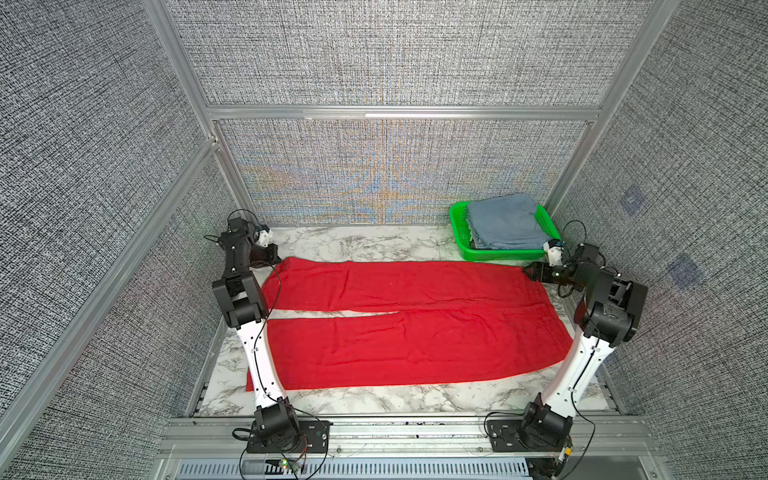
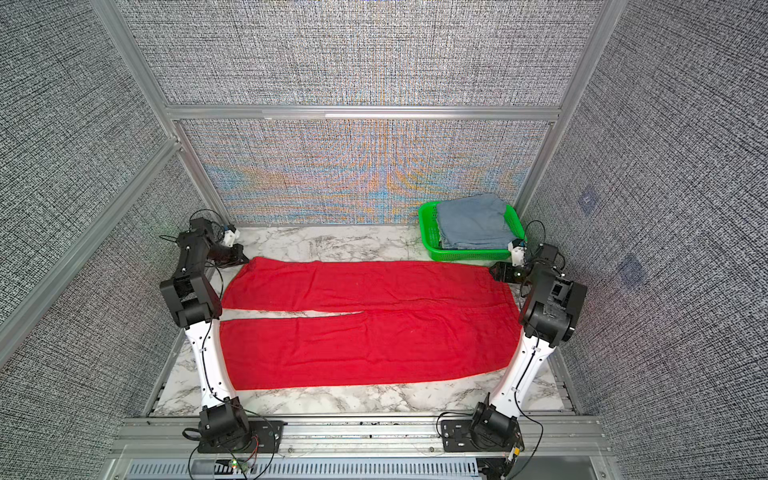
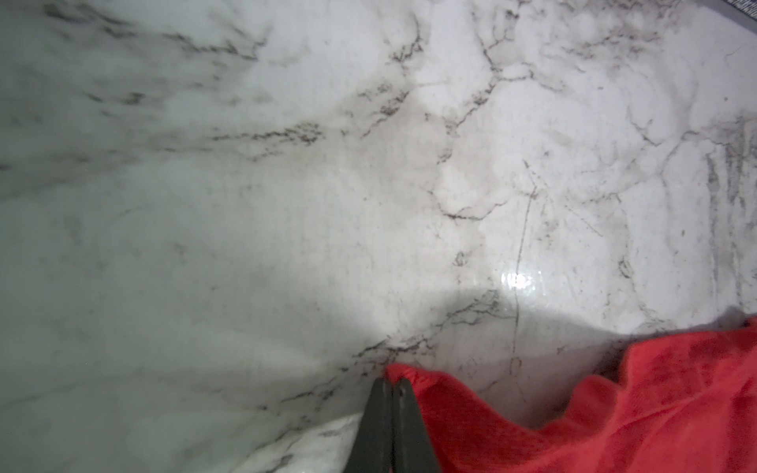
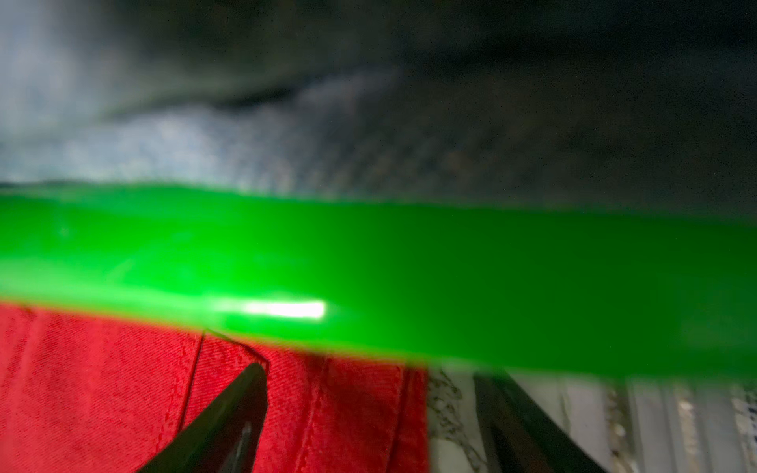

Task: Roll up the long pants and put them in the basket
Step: Fold the long pant at the center of the board.

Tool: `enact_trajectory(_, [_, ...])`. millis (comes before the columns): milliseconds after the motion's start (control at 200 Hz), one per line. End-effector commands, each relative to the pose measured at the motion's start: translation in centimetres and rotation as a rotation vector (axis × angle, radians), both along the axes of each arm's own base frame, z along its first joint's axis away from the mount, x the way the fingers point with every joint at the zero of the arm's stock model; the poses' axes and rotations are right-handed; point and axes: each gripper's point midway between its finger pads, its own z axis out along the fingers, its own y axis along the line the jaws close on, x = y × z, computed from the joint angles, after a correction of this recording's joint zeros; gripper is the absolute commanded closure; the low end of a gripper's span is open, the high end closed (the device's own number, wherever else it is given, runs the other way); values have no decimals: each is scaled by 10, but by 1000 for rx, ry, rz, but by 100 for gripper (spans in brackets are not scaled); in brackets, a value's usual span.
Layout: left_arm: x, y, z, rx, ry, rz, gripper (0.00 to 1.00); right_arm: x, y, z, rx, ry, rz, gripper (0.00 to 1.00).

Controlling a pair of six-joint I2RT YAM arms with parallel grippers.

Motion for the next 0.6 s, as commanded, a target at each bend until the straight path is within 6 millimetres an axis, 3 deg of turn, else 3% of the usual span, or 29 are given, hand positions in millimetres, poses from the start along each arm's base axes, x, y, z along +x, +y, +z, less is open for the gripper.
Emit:
enact_trajectory(0, [-8,4,-4,28,35,11,98,-21,7,-24,40,128,-26,18])
enact_trajectory(310, [-18,9,3,45,54,31,98,-18,3,-27,35,135,-13,20])
enact_trajectory(595, [-13,8,13,16,18,34,98,-13,1,-35,29,139,14,20])
